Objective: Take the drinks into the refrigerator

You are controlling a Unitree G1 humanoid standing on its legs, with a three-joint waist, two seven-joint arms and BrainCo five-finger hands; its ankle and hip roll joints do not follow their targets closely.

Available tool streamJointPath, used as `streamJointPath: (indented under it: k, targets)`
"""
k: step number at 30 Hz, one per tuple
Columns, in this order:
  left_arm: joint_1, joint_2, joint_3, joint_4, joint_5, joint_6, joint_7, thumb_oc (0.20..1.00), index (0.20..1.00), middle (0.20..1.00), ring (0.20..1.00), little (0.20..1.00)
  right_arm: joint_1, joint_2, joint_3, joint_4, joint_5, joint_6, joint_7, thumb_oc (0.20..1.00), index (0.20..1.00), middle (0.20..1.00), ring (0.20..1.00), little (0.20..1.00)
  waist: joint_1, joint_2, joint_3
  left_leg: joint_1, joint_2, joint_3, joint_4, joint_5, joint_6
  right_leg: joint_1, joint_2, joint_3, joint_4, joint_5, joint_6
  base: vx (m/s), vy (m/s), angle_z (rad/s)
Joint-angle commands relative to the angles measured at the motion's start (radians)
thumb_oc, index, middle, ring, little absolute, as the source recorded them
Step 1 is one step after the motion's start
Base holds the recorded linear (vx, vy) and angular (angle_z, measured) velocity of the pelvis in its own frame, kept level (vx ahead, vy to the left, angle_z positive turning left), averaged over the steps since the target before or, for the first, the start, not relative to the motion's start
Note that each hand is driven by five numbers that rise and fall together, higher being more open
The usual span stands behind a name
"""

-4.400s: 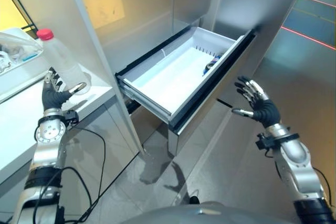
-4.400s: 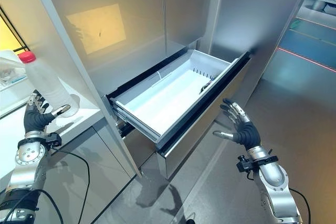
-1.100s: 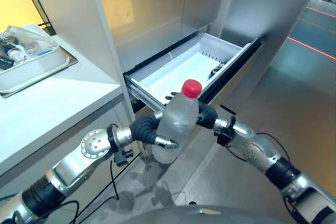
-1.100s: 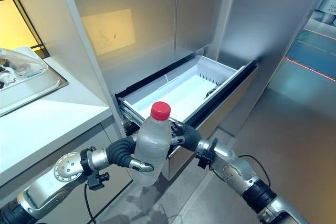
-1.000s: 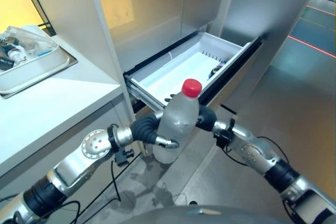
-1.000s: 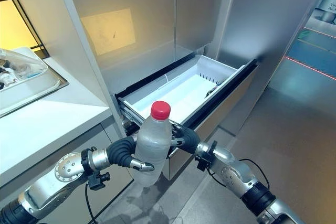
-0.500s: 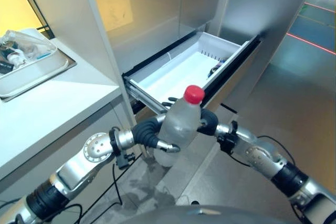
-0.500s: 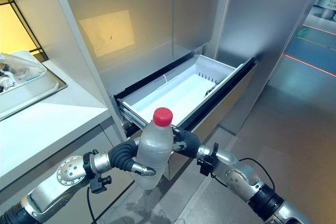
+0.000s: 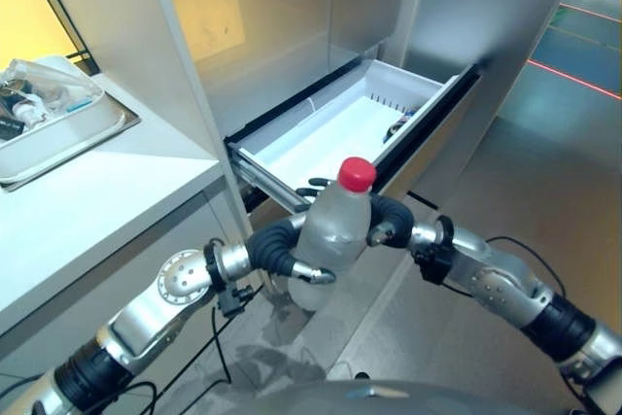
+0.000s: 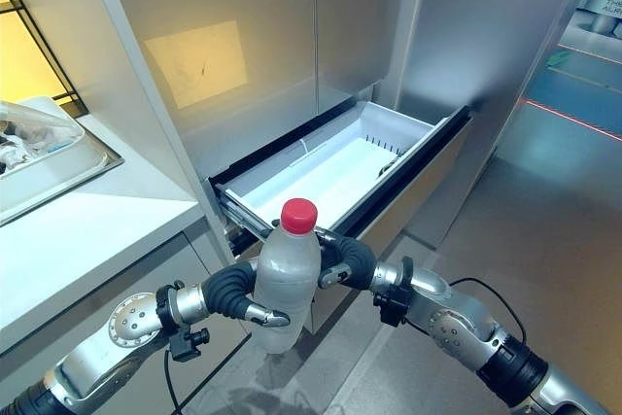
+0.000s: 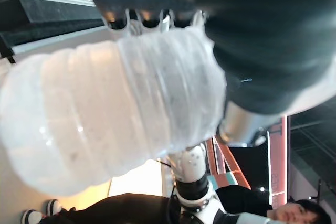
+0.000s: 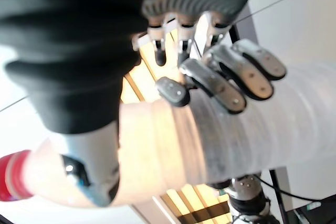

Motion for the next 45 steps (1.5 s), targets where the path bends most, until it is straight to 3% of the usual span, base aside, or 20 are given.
streamJointPath:
  k: [1, 8, 25, 33, 34, 35, 36, 45]
  targets:
    - [-0.027, -0.034, 0.075, 0.024, -0.064, -0.050, 0.017, 0.200, 0.200, 0.200, 0.200, 0.200, -0.054, 0.041, -0.090, -0.130, 0.038, -0.094, 0.034, 1.000, 1.000, 1.000, 1.000, 1.000, -0.015, -0.043, -0.010, -0.043, -0.004, -0.047, 0.059, -0.067, 0.020, 0.067, -0.003, -0.060, 0.059, -0.190, 0.019, 0.00, 0.000, 0.00]
    - [-0.051, -0.048, 0.066, 0.026, -0.065, -0.044, 0.019, 0.200, 0.200, 0.200, 0.200, 0.200, -0.031, 0.053, -0.094, -0.110, 0.005, -0.099, 0.026, 1.000, 1.000, 1.000, 1.000, 1.000, -0.021, -0.046, -0.008, -0.048, -0.002, -0.059, 0.071, -0.070, 0.017, 0.071, 0.001, -0.068, 0.064, -0.198, 0.013, 0.00, 0.000, 0.00]
    - [-0.110, -0.062, 0.034, 0.089, -0.001, -0.048, 0.041, 0.200, 0.200, 0.200, 0.200, 0.200, -0.076, 0.166, 0.062, -0.095, 0.038, -0.025, 0.023, 1.000, 1.000, 1.000, 1.000, 1.000, -0.012, -0.036, -0.001, -0.064, -0.007, -0.080, 0.103, -0.075, 0.007, 0.084, 0.000, -0.091, 0.070, -0.210, -0.001, 0.00, -0.001, 0.02]
    - [-0.126, -0.065, 0.036, 0.136, 0.048, -0.052, 0.057, 0.200, 0.200, 0.200, 0.200, 0.200, -0.080, 0.186, 0.082, -0.088, 0.063, -0.022, 0.004, 1.000, 1.000, 1.000, 1.000, 1.000, -0.013, -0.038, 0.003, -0.069, -0.007, -0.083, 0.106, -0.068, 0.004, 0.085, -0.002, -0.111, 0.075, -0.213, -0.003, -0.01, 0.001, 0.08]
    - [-0.139, -0.069, 0.028, 0.149, 0.052, -0.051, 0.058, 0.200, 0.200, 0.200, 0.200, 0.200, -0.090, 0.186, 0.086, -0.090, 0.056, -0.026, 0.001, 0.796, 0.796, 0.796, 0.796, 0.796, -0.014, -0.039, 0.008, -0.074, -0.008, -0.084, 0.098, -0.058, 0.004, 0.083, -0.005, -0.123, 0.075, -0.212, -0.002, -0.04, 0.009, 0.07]
    - [-0.140, -0.069, 0.027, 0.150, 0.052, -0.051, 0.058, 0.200, 0.200, 0.200, 0.200, 0.200, -0.090, 0.186, 0.085, -0.090, 0.056, -0.026, 0.001, 0.429, 0.429, 0.429, 0.429, 0.429, -0.015, -0.039, 0.007, -0.074, -0.008, -0.085, 0.098, -0.057, 0.004, 0.083, -0.005, -0.124, 0.075, -0.212, -0.002, -0.06, 0.015, 0.22]
    - [-0.157, -0.071, 0.019, 0.162, 0.057, -0.052, 0.060, 0.200, 0.200, 0.200, 0.200, 0.200, -0.089, 0.186, 0.088, -0.081, 0.054, -0.023, -0.004, 0.200, 0.200, 0.200, 0.200, 0.200, -0.015, -0.038, 0.011, -0.082, -0.010, -0.085, 0.091, -0.049, 0.003, 0.077, -0.007, -0.137, 0.080, -0.210, -0.002, -0.03, 0.011, 0.27]
    - [-0.161, -0.067, 0.025, 0.163, 0.072, -0.052, 0.074, 0.200, 0.200, 0.200, 0.200, 0.200, -0.088, 0.202, 0.092, -0.082, 0.057, -0.025, -0.014, 0.200, 0.200, 0.200, 0.200, 0.200, -0.015, -0.031, 0.005, -0.070, -0.013, -0.087, 0.072, -0.047, 0.009, 0.081, -0.011, -0.144, 0.077, -0.208, 0.004, 0.00, 0.009, 0.10]
